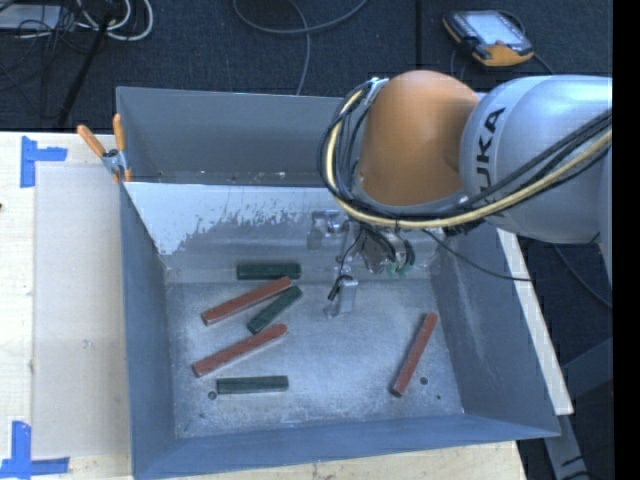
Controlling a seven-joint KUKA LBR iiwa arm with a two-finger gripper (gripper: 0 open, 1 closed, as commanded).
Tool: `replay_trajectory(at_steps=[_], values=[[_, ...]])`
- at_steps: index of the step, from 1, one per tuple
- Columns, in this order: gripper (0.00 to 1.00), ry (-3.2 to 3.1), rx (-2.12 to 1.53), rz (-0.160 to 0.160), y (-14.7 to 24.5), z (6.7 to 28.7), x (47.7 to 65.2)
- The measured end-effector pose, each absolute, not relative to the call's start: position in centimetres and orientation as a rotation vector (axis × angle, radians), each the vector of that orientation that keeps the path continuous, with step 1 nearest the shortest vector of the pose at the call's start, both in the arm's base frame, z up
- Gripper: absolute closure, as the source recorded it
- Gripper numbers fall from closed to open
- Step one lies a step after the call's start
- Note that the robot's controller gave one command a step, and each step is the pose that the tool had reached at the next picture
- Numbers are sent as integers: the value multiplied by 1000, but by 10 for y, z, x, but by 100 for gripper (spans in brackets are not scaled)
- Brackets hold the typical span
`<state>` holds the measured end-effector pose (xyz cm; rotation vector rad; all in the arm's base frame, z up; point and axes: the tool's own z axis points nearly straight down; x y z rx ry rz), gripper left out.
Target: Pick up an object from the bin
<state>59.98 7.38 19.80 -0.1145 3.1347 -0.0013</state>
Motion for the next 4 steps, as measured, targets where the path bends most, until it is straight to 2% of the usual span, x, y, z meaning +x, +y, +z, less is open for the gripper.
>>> replay_trajectory(at_steps=[1,2,3,4], values=[[0,3142,-69,2,106,164,599],[0,3142,-87,0,132,146,594],[0,3076,-622,2,124,101,602],[0,3064,-703,-1,141,82,560]])
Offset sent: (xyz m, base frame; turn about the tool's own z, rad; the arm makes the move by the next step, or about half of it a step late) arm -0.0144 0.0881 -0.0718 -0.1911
